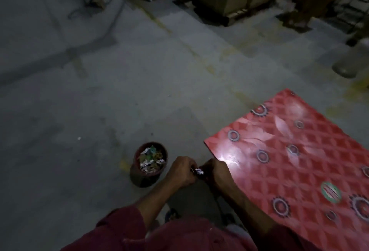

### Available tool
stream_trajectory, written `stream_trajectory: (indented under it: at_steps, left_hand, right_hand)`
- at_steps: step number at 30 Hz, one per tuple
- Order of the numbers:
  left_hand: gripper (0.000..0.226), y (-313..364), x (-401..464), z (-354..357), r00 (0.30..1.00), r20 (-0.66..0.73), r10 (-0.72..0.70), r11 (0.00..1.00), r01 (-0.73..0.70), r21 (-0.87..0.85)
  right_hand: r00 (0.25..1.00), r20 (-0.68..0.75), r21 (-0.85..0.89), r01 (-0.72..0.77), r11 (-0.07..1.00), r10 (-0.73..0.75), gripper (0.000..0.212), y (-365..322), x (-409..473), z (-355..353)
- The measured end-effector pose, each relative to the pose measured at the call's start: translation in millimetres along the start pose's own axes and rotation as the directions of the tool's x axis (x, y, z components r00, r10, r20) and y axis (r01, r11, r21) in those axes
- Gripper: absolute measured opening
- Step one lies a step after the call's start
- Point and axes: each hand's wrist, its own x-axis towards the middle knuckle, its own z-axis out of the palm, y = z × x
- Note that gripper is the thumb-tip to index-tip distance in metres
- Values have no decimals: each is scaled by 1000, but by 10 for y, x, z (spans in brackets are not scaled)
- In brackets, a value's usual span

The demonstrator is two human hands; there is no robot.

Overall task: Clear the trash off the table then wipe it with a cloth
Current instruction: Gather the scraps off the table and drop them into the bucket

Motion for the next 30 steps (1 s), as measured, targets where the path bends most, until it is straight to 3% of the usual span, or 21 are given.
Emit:
stream_trajectory:
  at_steps: [6,11,15,18,24,26,30]
  left_hand:
    - [24,-668,-44,-402,989,-67,-131,987,123,-103]
    - [26,-1192,135,-627,960,-133,-247,958,221,-184]
    - [10,-1561,341,-903,919,-160,-359,923,325,-206]
    - [14,-1776,510,-1121,890,-207,-406,909,371,-189]
    - [18,-2450,1006,-1163,827,-145,-544,820,487,-301]
    - [18,-2662,1164,-1093,834,-97,-543,814,496,-302]
    - [19,-3161,1431,-843,857,20,-515,804,491,-336]
  right_hand:
    - [978,144,-26,156,987,-151,31,-564,633,291]
    - [944,275,-24,197,980,-183,32,-808,1330,643]
    - [927,361,32,94,995,-99,22,-1008,1943,1011]
    - [877,423,100,204,974,-227,18,-1254,2348,1064]
    - [807,503,105,297,949,-308,30,-1453,3128,1264]
    - [780,528,96,338,936,-336,27,-1463,3298,1375]
    - [780,569,89,257,962,-261,14,-1341,3567,1795]
